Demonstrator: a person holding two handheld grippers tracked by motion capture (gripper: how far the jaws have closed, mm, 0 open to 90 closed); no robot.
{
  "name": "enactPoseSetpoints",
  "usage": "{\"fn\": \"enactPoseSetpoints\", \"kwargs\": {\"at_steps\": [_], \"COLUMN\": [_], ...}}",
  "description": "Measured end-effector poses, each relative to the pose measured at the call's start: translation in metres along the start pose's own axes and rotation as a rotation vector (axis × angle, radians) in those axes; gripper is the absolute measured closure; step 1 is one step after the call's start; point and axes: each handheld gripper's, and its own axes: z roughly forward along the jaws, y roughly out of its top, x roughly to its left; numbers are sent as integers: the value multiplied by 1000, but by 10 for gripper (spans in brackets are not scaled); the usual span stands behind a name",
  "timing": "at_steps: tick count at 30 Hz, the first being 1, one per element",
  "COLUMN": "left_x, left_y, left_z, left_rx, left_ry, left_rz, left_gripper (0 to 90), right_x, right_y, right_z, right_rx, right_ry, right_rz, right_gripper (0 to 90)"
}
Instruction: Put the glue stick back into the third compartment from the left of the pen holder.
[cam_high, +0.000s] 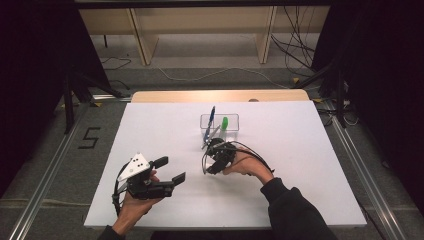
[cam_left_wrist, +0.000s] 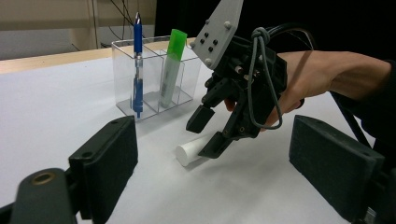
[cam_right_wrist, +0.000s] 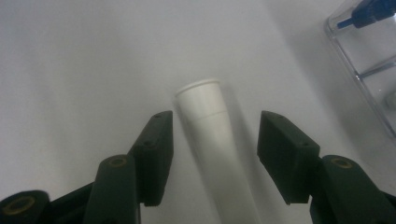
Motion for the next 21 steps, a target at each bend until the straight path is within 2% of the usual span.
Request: {"fn": "enactPoseSetpoints", "kwargs": {"at_steps": [6,21], "left_x": [0,0], "left_y": [0,0], "left_z": [0,0], "left_rx": [-1,0], "left_ry": [0,0], "left_rz": [-1,0], "left_gripper": [150,150], "right_x": [0,0], "right_y": [2,4], "right_z": [5,12], "right_rx": [34,75], "right_ry": [-7,-8], "right_rz": [-15,-48], "right_gripper": [485,535]}}
